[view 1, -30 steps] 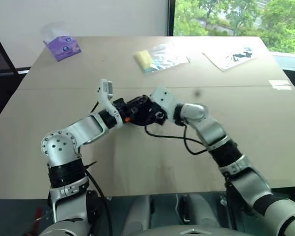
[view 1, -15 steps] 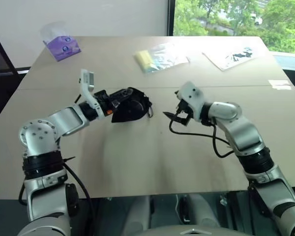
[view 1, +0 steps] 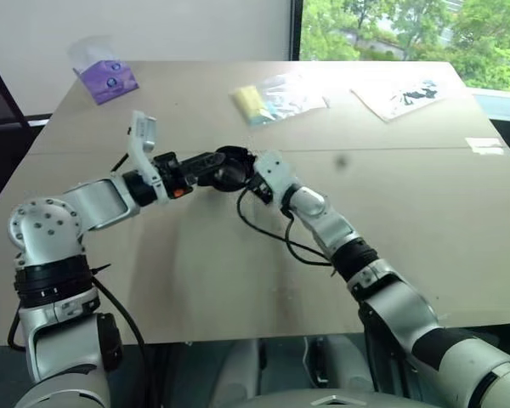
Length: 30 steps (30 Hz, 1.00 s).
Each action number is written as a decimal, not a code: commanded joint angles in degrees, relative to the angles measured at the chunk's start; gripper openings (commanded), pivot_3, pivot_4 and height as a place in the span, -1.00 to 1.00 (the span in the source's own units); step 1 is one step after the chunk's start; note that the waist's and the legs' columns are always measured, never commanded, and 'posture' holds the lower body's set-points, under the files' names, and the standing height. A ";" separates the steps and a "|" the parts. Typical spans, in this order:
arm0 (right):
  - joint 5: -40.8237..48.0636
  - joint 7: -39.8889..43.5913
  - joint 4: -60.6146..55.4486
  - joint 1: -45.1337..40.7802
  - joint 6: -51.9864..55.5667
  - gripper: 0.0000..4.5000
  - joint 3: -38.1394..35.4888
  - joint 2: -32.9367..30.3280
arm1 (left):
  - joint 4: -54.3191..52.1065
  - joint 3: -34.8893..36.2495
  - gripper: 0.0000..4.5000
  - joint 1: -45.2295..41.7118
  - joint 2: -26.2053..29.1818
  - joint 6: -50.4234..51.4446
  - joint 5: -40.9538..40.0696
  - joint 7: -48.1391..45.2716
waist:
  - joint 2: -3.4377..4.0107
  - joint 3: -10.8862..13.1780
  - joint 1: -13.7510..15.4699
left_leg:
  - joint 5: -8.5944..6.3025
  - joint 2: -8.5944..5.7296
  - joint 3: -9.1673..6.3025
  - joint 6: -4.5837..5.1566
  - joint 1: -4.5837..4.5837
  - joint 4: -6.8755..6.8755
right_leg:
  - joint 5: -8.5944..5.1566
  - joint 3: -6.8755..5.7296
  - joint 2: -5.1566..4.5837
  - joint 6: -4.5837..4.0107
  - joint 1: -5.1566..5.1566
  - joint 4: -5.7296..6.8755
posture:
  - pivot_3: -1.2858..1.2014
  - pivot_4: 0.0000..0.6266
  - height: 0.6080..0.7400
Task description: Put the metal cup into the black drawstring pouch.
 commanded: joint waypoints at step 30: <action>-4.81 17.98 -58.27 2.47 21.19 -1.00 -2.44 -27.96 | -16.39 -13.18 -0.03 -2.75 -4.14 -17.39 12.25 -14.62 | 0.03 0.03 0.15 | 0.00 0.04 0.07 0.01 0.02 -0.04 | 0.00 0.11 0.09 0.00 -0.02 0.08 | 0.03 -0.52 1.00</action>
